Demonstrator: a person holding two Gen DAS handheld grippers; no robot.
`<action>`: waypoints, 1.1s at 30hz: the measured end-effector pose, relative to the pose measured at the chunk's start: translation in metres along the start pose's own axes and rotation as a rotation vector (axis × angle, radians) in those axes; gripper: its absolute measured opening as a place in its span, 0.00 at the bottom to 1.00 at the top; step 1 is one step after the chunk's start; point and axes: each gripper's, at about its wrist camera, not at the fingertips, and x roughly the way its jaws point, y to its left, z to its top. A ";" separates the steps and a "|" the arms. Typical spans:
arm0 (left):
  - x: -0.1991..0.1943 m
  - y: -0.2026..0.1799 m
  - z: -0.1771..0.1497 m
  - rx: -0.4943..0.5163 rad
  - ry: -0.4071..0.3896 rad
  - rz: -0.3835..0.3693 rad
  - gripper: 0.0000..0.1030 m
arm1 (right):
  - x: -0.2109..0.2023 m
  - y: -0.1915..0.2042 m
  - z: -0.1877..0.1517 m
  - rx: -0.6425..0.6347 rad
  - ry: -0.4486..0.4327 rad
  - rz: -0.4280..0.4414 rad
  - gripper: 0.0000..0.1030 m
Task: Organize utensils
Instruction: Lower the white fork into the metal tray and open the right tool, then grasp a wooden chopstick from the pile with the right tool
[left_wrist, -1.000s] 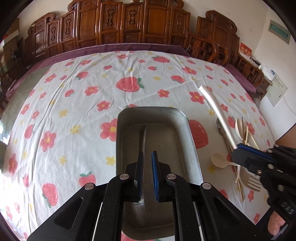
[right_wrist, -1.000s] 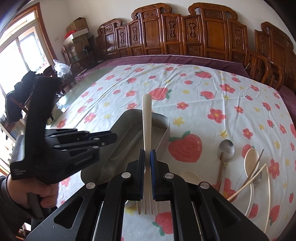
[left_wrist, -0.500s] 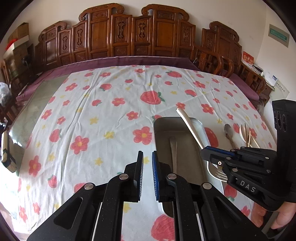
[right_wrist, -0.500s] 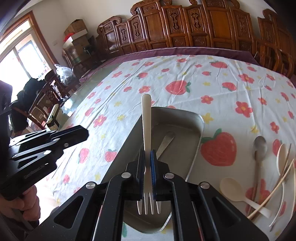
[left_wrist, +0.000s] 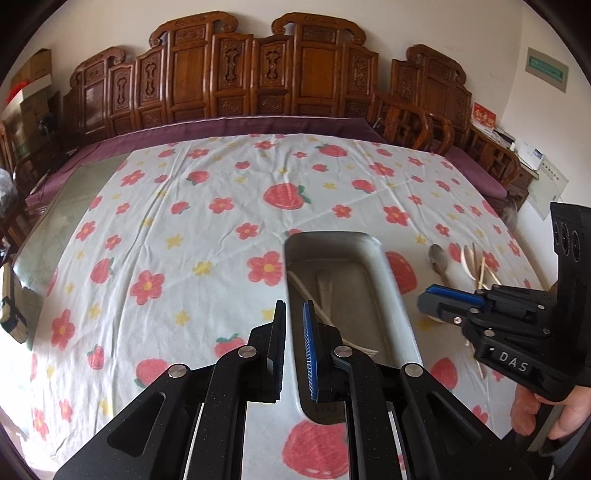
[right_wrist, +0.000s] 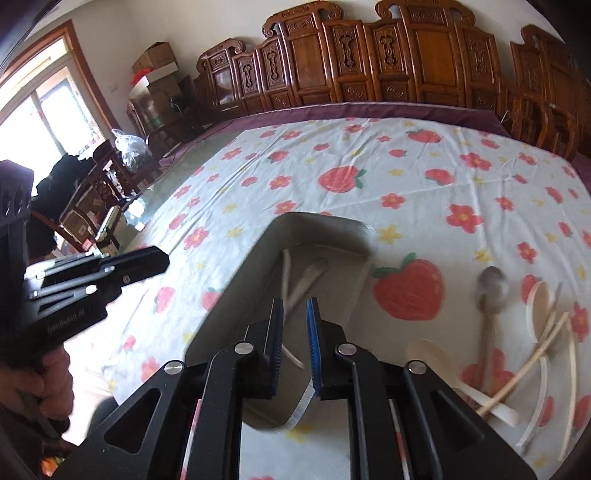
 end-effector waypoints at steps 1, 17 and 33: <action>-0.002 -0.006 0.000 0.010 -0.004 -0.009 0.08 | -0.011 -0.008 -0.005 -0.015 -0.005 -0.016 0.15; -0.002 -0.108 -0.009 0.121 -0.003 -0.135 0.15 | -0.097 -0.162 -0.085 0.006 0.013 -0.274 0.15; 0.030 -0.186 -0.031 0.216 0.078 -0.186 0.17 | -0.070 -0.237 -0.120 0.083 0.098 -0.327 0.35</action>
